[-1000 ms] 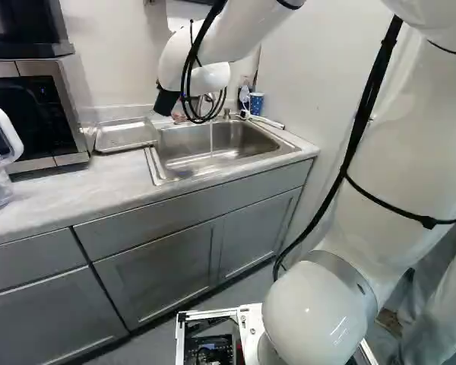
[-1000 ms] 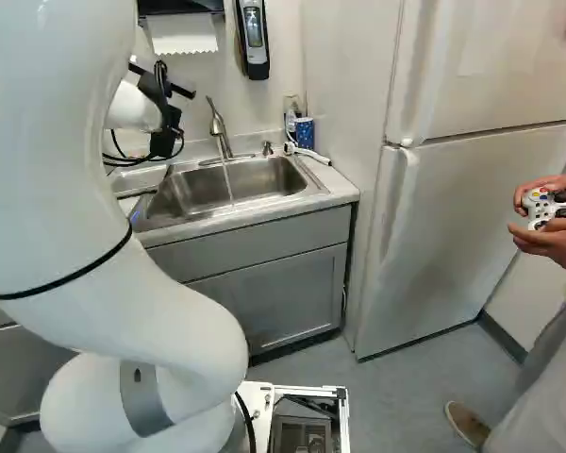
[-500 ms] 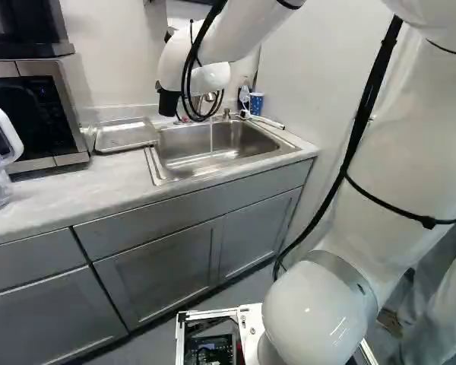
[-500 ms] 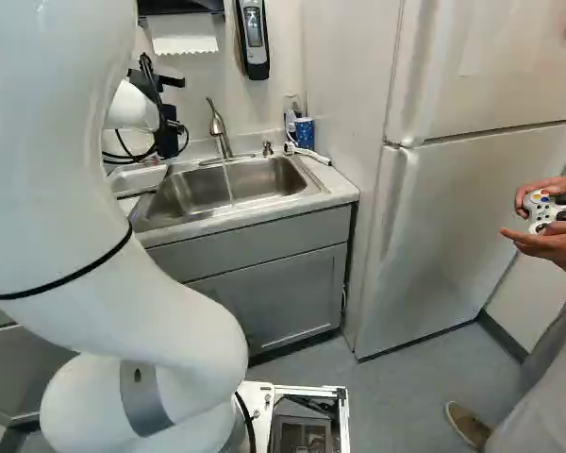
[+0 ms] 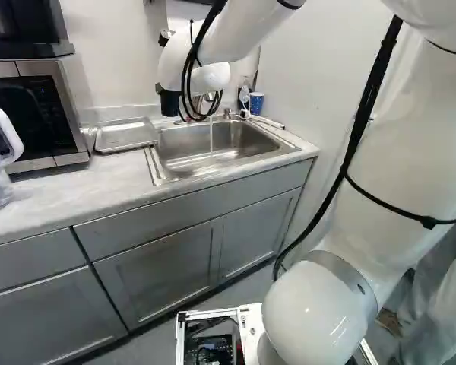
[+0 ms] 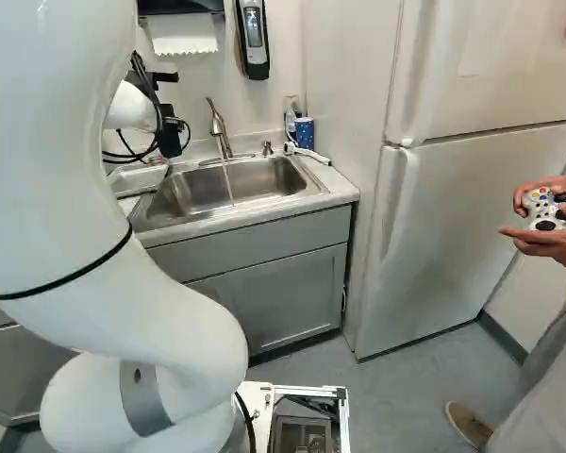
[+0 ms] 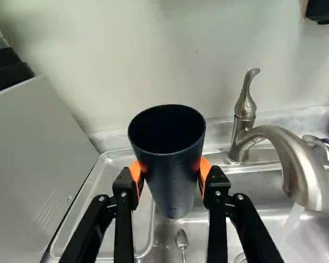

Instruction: Rinse the cup and place it in the tray

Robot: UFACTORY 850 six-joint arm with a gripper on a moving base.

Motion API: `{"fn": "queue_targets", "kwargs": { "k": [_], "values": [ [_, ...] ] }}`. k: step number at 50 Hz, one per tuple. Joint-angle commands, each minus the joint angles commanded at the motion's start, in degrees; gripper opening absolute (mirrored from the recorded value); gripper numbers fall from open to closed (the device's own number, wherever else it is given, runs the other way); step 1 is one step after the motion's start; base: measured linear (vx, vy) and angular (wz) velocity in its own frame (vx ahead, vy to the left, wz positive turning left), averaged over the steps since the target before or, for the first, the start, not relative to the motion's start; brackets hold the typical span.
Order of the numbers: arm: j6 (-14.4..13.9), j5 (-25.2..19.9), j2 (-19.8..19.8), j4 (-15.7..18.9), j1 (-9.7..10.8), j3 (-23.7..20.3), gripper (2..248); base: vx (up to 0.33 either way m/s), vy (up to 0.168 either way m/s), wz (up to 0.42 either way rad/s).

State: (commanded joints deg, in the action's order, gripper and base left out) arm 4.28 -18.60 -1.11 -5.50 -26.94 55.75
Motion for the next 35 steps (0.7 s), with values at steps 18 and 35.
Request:
{"fn": "queue_targets", "kwargs": {
  "k": [18,35],
  "values": [
    [0.0,-0.08,-2.32,0.0,-1.93,2.38,121,0.0,0.0,0.0],
    [0.0,-1.38,-4.8,0.0,-4.28,4.97,121,0.0,0.0,0.0]
  ]
}}
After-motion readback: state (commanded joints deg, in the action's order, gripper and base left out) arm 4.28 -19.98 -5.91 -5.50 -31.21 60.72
